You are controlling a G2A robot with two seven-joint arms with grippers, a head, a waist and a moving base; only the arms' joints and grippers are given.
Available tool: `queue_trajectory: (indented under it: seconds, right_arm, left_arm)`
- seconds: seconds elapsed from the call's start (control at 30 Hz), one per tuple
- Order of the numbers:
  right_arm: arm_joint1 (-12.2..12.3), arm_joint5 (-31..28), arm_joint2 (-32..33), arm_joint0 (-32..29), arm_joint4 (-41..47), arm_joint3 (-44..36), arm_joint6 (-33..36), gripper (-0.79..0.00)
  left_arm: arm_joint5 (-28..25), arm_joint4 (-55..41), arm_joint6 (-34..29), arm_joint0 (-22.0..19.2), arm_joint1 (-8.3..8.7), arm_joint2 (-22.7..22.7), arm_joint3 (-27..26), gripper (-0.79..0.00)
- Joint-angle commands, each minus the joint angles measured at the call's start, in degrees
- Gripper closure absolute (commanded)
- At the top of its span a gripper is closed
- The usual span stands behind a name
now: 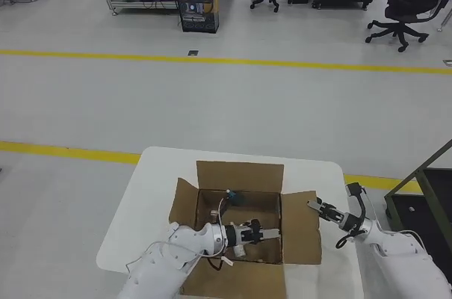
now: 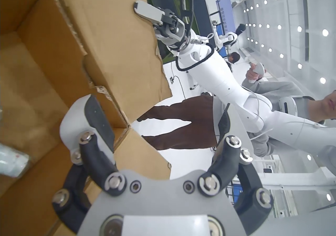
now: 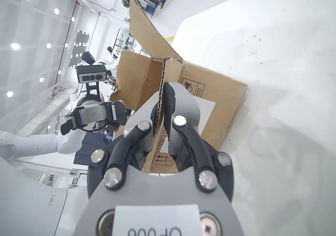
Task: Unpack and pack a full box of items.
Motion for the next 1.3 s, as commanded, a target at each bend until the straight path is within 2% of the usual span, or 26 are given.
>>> queue_trajectory:
  seconds: [0.0, 0.27, 0.5, 0.57, 0.63, 0.67, 0.7, 0.73, 0.83, 0.9, 0.93, 1.0, 1.03, 1.07, 1.1, 1.13, 1.17, 1.2, 1.27]
  right_arm:
    - [0.01, 0.05, 0.06, 0.16, -0.07, 0.58, -0.52, 0.000]
    - [-0.08, -0.16, -0.29, 1.48, 0.23, 3.28, -0.85, 0.000]
    - [-0.08, -0.65, -0.65, 3.20, -0.14, 6.06, -0.26, 0.000]
    - [-0.19, -0.79, -1.00, 3.48, -0.09, 6.51, -0.30, -0.102]
    - [-0.29, -1.04, -1.29, 3.66, 0.07, 6.80, -0.38, -0.117]
    - [-0.33, -1.17, -1.44, 3.70, 0.12, 6.83, -0.39, -0.182]
    - [-0.36, -1.31, -1.53, 3.69, 0.22, 6.87, -0.38, -0.296]
    - [-0.34, -1.53, -1.53, 3.66, 0.25, 6.87, -0.32, -0.339]
    - [-0.13, -2.35, -0.89, 3.25, 0.74, 7.05, -0.61, -0.385]
    - [0.08, -3.34, -0.17, 2.72, 1.22, 6.86, -1.01, -0.493]
    - [0.21, -4.02, 0.26, 2.39, 1.25, 6.63, -1.37, -0.613]
    - [0.52, -5.36, 1.31, 1.54, 0.90, 6.04, -2.59, -0.733]
    - [0.71, -6.03, 1.88, 1.05, 0.09, 5.63, -3.39, -0.739]
    - [0.94, -6.68, 2.66, 0.53, -1.08, 5.19, -4.74, -0.736]
    - [1.16, -7.59, 3.58, -0.03, -2.53, 4.50, -6.59, -0.650]
    - [1.39, -8.36, 4.46, -0.78, -4.74, 3.71, -8.51, -0.360]
    - [1.62, -8.95, 5.54, -1.51, -7.30, 2.58, -10.97, -0.135]
    - [1.78, -9.13, 6.53, -2.49, -9.95, 1.22, -13.71, 0.000]
    - [2.06, -8.99, 8.79, -4.78, -16.57, -2.56, -19.79, 0.000]
  left_arm:
    - [1.26, 0.27, 0.23, 0.78, 0.28, -0.75, -0.70, -0.785]
    - [4.74, 4.73, 1.36, 1.86, 0.96, -1.49, -2.75, -0.785]
    - [4.33, 4.79, 1.70, 2.29, 1.20, -1.63, -3.58, -0.785]
    - [4.33, 4.79, 1.70, 2.29, 1.20, -1.63, -3.58, -0.785]
    - [4.33, 4.79, 1.70, 2.29, 1.20, -1.63, -3.58, -0.785]
    - [4.33, 4.79, 1.70, 2.29, 1.20, -1.63, -3.58, -0.785]
    - [4.33, 4.79, 1.70, 2.29, 1.20, -1.63, -3.58, -0.785]
    - [4.33, 4.79, 1.70, 2.29, 1.20, -1.63, -3.58, -0.785]
    - [4.33, 4.79, 1.70, 2.29, 1.20, -1.63, -3.58, -0.785]
    - [4.33, 4.79, 1.70, 2.29, 1.20, -1.63, -3.58, -0.785]
    - [4.33, 4.79, 1.70, 2.29, 1.20, -1.63, -3.58, -0.785]
    - [4.33, 4.79, 1.70, 2.29, 1.20, -1.63, -3.58, -0.785]
    - [4.33, 4.79, 1.70, 2.29, 1.20, -1.63, -3.58, -0.785]
    - [4.33, 4.79, 1.70, 2.29, 1.20, -1.63, -3.58, -0.785]
    - [4.33, 4.79, 1.70, 2.29, 1.20, -1.63, -3.58, -0.785]
    - [4.33, 4.79, 1.70, 2.29, 1.20, -1.63, -3.58, -0.785]
    - [4.33, 4.79, 1.70, 2.29, 1.20, -1.63, -3.58, -0.785]
    - [4.42, 5.44, 2.06, 2.44, 1.23, -1.52, -3.53, -0.785]
    - [4.95, 9.70, 2.05, 2.18, 1.37, -0.67, -3.43, -0.785]
